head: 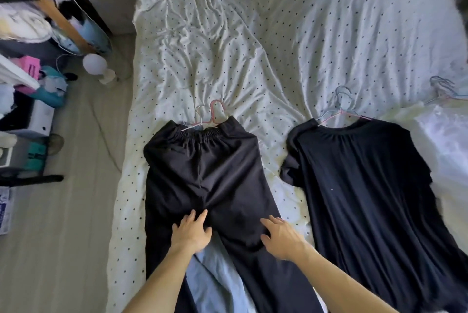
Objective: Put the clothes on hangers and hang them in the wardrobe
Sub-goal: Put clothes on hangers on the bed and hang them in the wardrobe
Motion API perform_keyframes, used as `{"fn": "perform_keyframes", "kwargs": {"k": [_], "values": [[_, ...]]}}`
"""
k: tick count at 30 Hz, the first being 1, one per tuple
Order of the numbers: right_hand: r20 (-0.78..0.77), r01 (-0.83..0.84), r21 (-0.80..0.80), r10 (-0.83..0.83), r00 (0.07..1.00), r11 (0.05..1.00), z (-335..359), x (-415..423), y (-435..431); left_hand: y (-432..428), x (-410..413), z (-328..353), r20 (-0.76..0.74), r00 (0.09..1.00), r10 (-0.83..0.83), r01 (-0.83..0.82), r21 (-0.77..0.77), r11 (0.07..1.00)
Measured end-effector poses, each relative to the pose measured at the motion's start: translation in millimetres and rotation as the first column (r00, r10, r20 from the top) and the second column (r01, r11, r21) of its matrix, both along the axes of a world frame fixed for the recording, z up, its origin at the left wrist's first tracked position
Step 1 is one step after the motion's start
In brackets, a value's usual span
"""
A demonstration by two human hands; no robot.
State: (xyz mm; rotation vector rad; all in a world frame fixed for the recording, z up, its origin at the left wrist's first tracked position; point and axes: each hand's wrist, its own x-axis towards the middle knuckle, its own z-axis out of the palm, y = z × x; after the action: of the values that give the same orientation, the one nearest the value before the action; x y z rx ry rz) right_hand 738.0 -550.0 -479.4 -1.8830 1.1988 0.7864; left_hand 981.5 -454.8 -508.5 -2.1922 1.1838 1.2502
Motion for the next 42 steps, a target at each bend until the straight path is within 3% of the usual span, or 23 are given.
{"fn": "perform_keyframes", "kwargs": {"k": [5,12,15,20,25,29,36,42], "values": [[0.187,0.156,-0.128,-0.13,0.974,0.979,75.1,-46.8,-11.0,-15.1,-24.6,64.2,-0.06,0.997,0.049,-0.053,-0.062,0.997],[0.437,0.399,-0.356,-0.227,0.87,0.845,196.7,-182.5,-12.5,-70.8,-150.2,183.9,-0.051,0.981,-0.189,0.163,-0.319,0.933],[0.507,0.506,-0.446,-0.257,0.823,0.738,244.4,-267.4,-6.9,-107.7,-232.9,247.5,-0.021,0.944,-0.328,0.28,-0.473,0.836],[0.55,0.596,-0.623,-0.258,0.794,0.506,312.1,-414.1,13.5,-154.6,-390.2,343.2,0.135,0.834,-0.534,0.468,-0.685,0.558],[0.512,0.597,-0.778,-0.353,0.783,0.196,366.4,-574.7,69.6,-170.0,-570.5,407.6,0.301,0.648,-0.7,0.599,-0.769,0.224],[0.517,0.571,-0.82,-0.493,0.699,-0.051,403.0,-679.4,134.1,-161.8,-702.0,435.5,0.375,0.515,-0.771,0.6,-0.8,0.012],[0.638,0.528,-0.743,-0.672,0.376,-0.41,428.5,-791.5,271.5,-106.6,-908.4,460.6,0.439,0.159,-0.884,0.518,-0.799,-0.304],[0.605,0.377,-0.747,-0.794,0.047,-0.547,428.5,-827.3,391.2,-19.9,-1075.4,466.9,0.427,-0.21,-0.88,0.319,-0.82,-0.474]]}}
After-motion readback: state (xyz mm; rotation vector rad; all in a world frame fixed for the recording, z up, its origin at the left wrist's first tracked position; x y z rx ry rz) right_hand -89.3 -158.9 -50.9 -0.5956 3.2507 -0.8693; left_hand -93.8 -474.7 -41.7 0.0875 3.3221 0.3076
